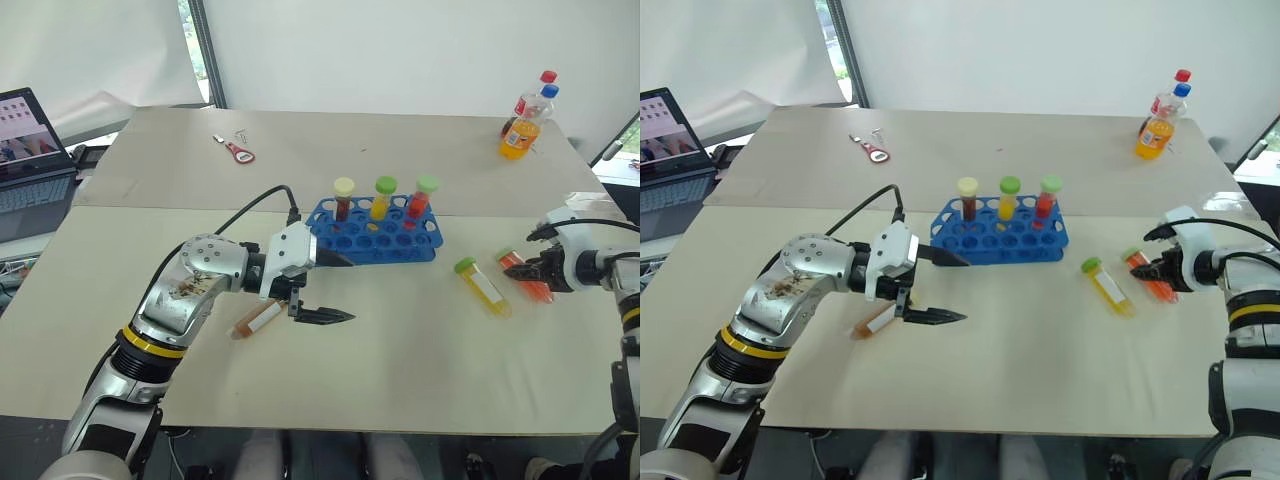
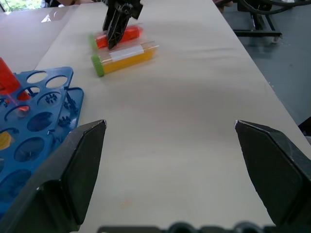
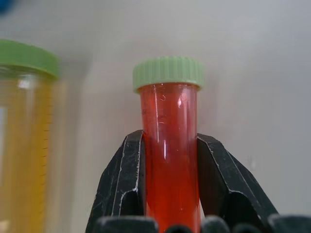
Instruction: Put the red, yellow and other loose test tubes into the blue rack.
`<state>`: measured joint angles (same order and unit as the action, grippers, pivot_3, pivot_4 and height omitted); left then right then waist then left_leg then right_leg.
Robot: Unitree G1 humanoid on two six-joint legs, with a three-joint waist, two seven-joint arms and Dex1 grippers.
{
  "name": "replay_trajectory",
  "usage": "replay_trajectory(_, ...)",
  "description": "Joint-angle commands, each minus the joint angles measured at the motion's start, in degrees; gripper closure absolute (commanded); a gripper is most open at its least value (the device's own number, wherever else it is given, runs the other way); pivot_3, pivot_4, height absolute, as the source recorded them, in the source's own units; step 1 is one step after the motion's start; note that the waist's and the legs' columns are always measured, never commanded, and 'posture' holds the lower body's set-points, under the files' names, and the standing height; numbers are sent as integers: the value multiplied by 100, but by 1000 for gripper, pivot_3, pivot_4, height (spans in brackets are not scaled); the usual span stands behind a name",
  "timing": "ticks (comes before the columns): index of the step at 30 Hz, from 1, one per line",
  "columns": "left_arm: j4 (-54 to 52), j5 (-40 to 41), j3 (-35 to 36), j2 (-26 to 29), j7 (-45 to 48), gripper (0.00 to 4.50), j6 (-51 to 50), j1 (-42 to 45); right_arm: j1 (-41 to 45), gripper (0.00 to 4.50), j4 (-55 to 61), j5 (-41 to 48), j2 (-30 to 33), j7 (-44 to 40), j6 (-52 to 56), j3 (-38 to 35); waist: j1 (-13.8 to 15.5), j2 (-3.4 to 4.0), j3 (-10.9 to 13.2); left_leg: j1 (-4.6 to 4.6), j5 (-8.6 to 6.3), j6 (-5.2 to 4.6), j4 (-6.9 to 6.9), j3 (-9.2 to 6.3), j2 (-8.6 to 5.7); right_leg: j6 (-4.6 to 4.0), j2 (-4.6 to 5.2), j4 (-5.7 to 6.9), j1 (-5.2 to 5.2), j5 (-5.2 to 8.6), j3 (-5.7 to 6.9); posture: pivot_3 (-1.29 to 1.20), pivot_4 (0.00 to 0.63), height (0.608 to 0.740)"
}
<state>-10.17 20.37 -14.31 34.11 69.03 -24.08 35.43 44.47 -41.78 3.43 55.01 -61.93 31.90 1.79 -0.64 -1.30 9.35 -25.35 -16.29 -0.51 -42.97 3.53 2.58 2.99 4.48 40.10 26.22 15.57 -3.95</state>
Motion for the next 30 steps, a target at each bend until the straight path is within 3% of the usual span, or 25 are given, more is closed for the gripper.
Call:
replay_trajectory(1, -113, 152, 344, 155, -52, 0, -87, -99, -412, 3474, 1725, 634, 334, -85, 432, -834, 0, 5, -2, 1, -1, -1, 1, -1, 0, 0, 0, 1, 0, 0, 0, 0, 150, 676)
replay_trajectory(5, -158, 231, 642, 90, -370, 0, -147, -267, -1425, 3474, 4192, 1607, -372, 601, 834, -2127, -7, 3, -2, 1, -2, -3, 3, -14, 4, 0, -5, 1, -2, 0, 5, 0, 150, 676)
replay_trajectory(6, -156, 277, 720, 12, -499, 0, -200, -266, -1679, 3474, 4750, 1703, -840, 975, 522, -2306, -4, 2, -2, 1, -2, -3, 0, -18, 5, 0, -6, 2, -3, 0, 6, 0, 150, 676)
replay_trajectory(11, -198, 420, 937, -359, -1007, 0, -270, -258, -2171, 3474, 5865, 1598, -2472, 2461, -293, -2351, 14, -5, -6, 1, 1, 1, -5, -26, -3, 0, -1, 9, -8, 0, 8, 0, 150, 676)
replay_trajectory(15, -347, 449, 846, -416, -1177, 0, -407, -292, -2140, 3474, 5625, 1309, -3239, 3210, -1029, -2023, 45, -4, -6, -4, 3, 4, -7, -26, -10, 3, 3, 8, -7, -1, 8, 0, 150, 676)
replay_trajectory(20, -683, 599, 722, -320, -1213, 0, -859, -286, -1743, 3475, 4412, 895, -4002, 3840, -2190, -1606, -24, -4, -6, -3, 3, 5, -5, -26, -5, 2, -4, 9, -5, -1, 8, 0, 150, 676)
replay_trajectory(30, -879, 670, 740, -211, -1297, 0, -1071, -287, -1363, 3475, 3086, 581, -4212, 4239, -3411, -1306, -26, -3, -6, -5, 3, 5, -1, -27, -4, 2, -4, 12, -4, -1, 9, 0, 150, 676)
